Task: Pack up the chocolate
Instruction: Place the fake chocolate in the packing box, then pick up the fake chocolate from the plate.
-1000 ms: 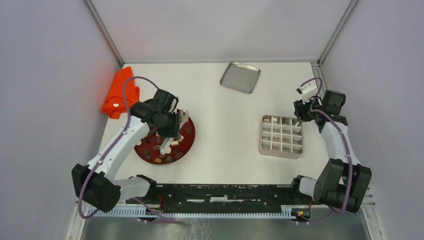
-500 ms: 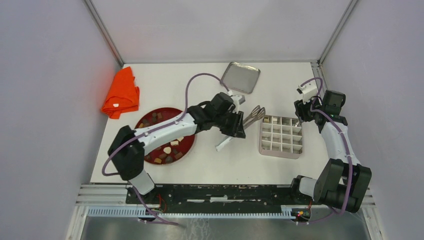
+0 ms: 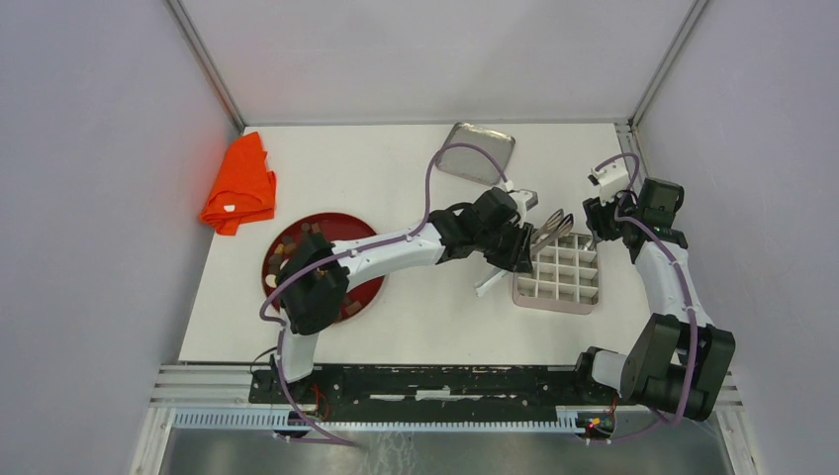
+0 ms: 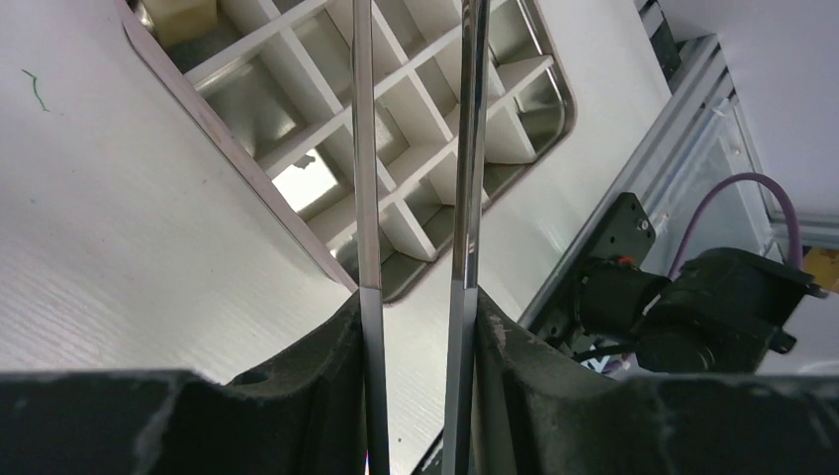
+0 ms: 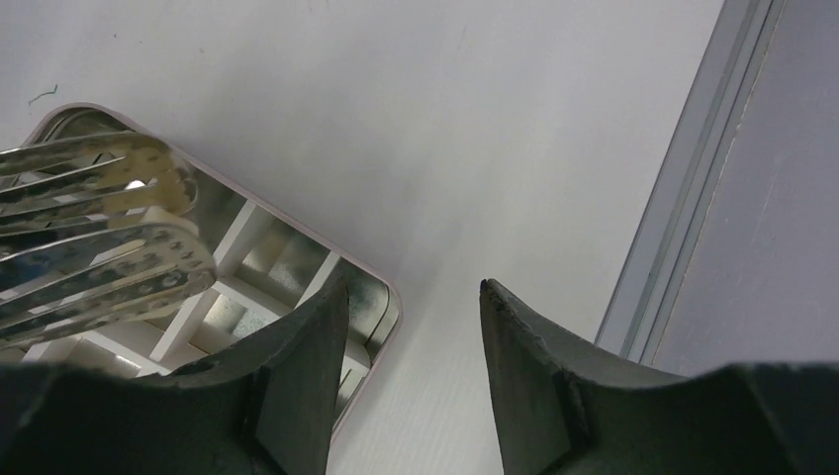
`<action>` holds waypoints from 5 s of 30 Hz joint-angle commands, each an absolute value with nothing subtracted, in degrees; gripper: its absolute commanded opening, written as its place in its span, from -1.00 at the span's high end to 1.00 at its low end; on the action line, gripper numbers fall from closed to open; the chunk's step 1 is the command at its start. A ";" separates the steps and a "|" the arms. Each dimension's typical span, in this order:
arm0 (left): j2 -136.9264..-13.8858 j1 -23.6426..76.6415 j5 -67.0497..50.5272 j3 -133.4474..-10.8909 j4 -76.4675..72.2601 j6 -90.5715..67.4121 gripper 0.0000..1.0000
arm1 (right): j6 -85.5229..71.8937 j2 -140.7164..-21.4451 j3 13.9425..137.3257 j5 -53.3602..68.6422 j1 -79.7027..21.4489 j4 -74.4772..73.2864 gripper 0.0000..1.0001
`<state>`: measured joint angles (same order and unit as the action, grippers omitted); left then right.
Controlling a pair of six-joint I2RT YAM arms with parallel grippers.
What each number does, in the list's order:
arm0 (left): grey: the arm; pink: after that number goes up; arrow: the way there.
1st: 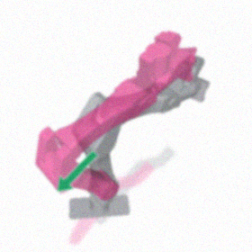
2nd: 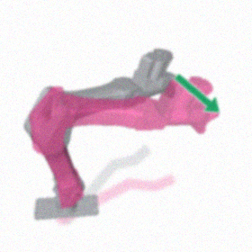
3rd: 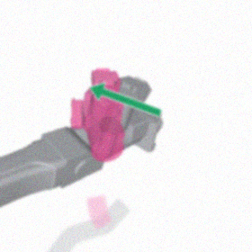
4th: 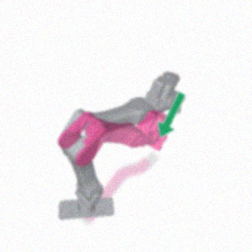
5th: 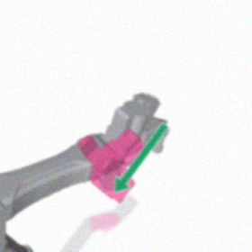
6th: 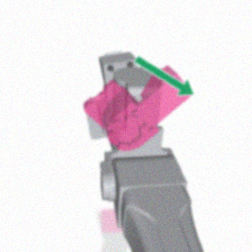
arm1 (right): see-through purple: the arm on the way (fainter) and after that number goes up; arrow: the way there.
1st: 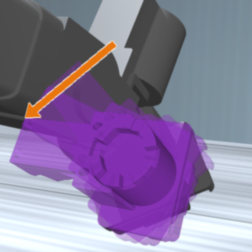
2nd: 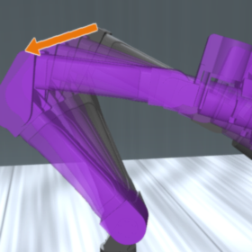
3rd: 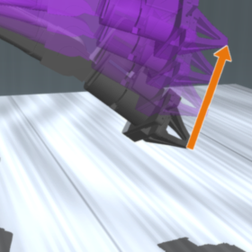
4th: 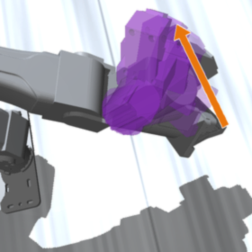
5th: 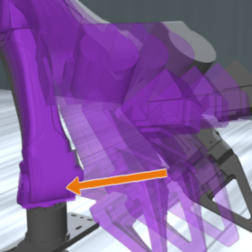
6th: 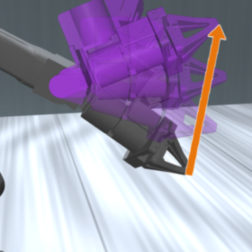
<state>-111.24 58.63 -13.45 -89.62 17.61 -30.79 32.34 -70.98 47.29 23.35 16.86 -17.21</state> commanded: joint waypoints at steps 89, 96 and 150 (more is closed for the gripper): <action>-117.92 59.57 -6.82 -102.73 26.48 -26.90 0.14 | 32.54 -71.41 47.11 23.19 16.62 -15.92 -0.17; -111.76 59.55 -9.12 -97.97 22.30 -29.00 0.17 | 32.57 -71.39 47.11 23.54 16.66 -16.04 -0.17; -79.76 35.68 7.75 -71.87 73.52 -23.36 0.11 | 33.00 -72.11 47.20 25.68 16.04 -16.67 -0.18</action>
